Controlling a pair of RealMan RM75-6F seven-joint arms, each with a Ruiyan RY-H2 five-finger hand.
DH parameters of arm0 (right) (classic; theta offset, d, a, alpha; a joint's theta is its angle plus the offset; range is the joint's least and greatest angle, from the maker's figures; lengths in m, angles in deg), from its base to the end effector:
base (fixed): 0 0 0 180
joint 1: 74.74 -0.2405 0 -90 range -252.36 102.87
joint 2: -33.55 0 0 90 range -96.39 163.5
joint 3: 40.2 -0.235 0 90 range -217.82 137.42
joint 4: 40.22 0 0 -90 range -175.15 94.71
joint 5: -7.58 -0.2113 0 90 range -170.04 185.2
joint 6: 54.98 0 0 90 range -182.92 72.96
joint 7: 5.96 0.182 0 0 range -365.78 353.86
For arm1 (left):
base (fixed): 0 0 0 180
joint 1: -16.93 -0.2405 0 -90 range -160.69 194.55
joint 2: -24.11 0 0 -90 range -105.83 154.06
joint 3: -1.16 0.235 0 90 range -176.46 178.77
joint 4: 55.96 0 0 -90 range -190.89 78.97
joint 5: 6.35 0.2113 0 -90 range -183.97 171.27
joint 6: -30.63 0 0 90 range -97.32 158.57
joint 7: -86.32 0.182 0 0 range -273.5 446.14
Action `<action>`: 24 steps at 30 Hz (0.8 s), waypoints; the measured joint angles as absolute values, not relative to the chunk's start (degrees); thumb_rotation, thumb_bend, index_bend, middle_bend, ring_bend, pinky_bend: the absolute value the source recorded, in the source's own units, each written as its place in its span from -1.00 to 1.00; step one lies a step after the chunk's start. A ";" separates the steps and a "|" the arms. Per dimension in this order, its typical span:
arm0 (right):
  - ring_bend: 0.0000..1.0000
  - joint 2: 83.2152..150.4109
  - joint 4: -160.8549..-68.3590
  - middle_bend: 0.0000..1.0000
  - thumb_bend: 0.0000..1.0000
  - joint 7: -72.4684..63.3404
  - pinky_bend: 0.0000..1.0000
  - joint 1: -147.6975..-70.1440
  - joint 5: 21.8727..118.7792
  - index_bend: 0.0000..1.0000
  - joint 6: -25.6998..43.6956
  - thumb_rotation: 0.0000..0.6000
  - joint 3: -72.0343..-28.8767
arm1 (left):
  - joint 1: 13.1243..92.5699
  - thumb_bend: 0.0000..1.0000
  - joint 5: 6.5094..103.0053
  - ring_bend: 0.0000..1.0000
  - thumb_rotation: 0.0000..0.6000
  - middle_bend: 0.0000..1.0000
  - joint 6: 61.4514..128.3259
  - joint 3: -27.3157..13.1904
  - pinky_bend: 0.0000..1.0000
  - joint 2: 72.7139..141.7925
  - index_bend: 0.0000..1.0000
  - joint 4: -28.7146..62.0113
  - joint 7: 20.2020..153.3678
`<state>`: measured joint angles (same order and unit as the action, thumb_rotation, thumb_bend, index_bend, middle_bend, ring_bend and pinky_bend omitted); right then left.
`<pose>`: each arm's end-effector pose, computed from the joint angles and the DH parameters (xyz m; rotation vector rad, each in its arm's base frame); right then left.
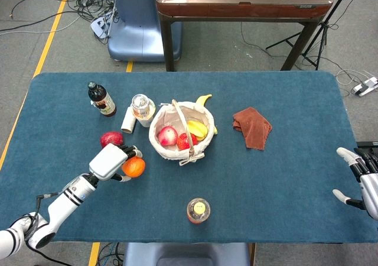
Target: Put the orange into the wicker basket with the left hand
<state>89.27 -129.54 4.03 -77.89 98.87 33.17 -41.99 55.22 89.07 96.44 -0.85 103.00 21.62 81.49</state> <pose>-0.3012 -0.2054 0.1973 1.4359 -0.8432 0.9323 -0.1499 0.3414 0.0233 -2.0482 -0.6607 -1.1278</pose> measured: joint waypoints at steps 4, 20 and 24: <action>-0.80 89.36 -129.29 -0.60 -0.96 4.23 -0.67 -78.02 99.06 -0.68 33.16 1.00 -42.03 | 54.05 -0.81 89.55 -0.04 1.00 -0.13 102.41 -2.42 0.29 101.55 0.01 24.67 76.91; -0.80 90.03 -127.99 -0.60 -0.96 5.22 -0.67 -78.19 98.82 -0.68 32.69 1.00 -42.01 | 59.94 -0.81 80.35 -0.10 1.00 -0.12 97.21 -11.29 0.37 106.99 -0.03 27.49 75.18; -0.80 90.39 -127.30 -0.60 -0.96 5.88 -0.67 -78.10 98.52 -0.68 32.53 1.00 -41.96 | 61.79 -0.81 75.94 -0.24 1.00 -0.14 93.34 -12.75 0.37 108.55 -0.07 26.51 77.32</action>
<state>90.39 -127.30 5.88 -78.10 98.52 32.53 -41.96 61.79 75.94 93.34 -12.75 108.55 26.51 77.32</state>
